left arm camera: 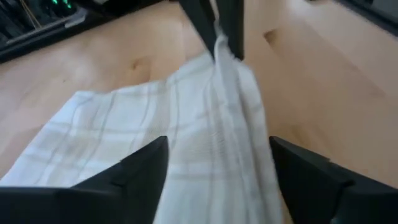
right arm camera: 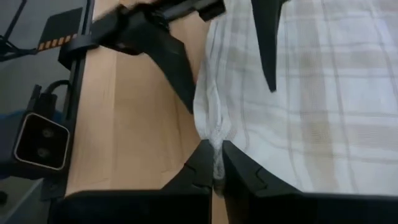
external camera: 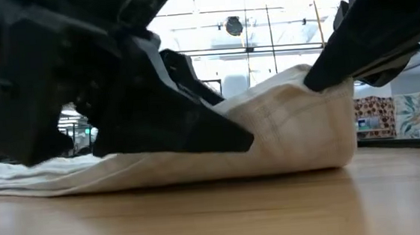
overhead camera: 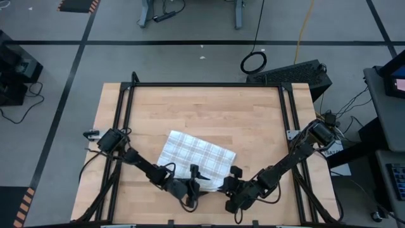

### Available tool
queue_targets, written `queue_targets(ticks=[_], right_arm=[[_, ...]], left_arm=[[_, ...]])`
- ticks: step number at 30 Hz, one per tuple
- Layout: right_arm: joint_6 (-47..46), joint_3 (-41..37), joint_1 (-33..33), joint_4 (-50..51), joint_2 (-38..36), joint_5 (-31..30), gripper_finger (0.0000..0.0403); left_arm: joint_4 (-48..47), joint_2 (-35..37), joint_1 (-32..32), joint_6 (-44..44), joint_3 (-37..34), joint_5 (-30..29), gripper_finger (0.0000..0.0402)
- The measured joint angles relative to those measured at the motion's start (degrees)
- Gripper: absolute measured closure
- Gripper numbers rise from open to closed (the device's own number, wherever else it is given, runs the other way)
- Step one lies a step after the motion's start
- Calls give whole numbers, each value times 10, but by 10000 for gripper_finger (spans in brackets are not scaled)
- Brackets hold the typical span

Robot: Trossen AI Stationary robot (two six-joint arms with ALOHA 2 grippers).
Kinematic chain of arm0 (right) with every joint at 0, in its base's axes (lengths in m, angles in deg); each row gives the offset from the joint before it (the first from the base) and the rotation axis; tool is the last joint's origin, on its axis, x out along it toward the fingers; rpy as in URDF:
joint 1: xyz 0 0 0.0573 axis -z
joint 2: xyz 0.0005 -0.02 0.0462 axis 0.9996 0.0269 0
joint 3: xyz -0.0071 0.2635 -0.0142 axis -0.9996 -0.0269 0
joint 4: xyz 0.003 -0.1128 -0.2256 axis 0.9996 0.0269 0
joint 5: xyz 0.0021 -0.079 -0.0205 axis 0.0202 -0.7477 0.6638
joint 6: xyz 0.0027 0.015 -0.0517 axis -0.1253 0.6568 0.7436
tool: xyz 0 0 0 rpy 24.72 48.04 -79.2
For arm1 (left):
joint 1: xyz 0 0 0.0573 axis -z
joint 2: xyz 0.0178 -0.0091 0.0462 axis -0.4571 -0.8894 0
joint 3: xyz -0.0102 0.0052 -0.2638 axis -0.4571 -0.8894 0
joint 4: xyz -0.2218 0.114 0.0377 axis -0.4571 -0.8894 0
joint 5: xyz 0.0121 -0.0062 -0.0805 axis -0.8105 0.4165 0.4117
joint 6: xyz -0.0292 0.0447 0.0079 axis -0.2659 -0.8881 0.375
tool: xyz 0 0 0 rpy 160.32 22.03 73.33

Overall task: Roll towel
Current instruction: Fold the brown checkered towel

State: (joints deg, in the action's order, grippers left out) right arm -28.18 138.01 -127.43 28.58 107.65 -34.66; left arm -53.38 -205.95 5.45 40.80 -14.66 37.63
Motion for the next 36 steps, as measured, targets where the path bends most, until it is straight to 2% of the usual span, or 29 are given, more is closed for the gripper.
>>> queue_targets(ticks=[4, 7, 13, 16, 20, 25, 29, 32, 36], right_arm=[[3, 0, 0, -2, 0, -1, 397], [10, 0, 0, -9, 0, -4, 397], [44, 0, 0, -14, 0, -3, 395], [92, 0, -7, -18, 0, -5, 376], [150, 0, -36, 0, 0, -24, 310], [167, 0, -82, 39, 6, -130, 209], [169, 1, -102, 39, 29, -194, 152], [172, 1, -103, 25, 62, -218, 136], [221, 1, -102, -46, 91, -272, 148]], left_arm=[[-7, 0, -8, 13, 0, 11, 199], [-7, 0, -15, 15, 0, 38, 261], [-8, 0, -26, 38, 0, 56, 384], [-8, 0, -30, 69, 0, 58, 386], [-11, 0, -30, 74, 0, 58, 389], [-10, 0, -30, 88, 0, 57, 392], [-10, 0, -32, 104, 0, 58, 392], [-5, 0, -32, 118, 0, 58, 392], [-7, 0, -35, 139, 0, 63, 392]])
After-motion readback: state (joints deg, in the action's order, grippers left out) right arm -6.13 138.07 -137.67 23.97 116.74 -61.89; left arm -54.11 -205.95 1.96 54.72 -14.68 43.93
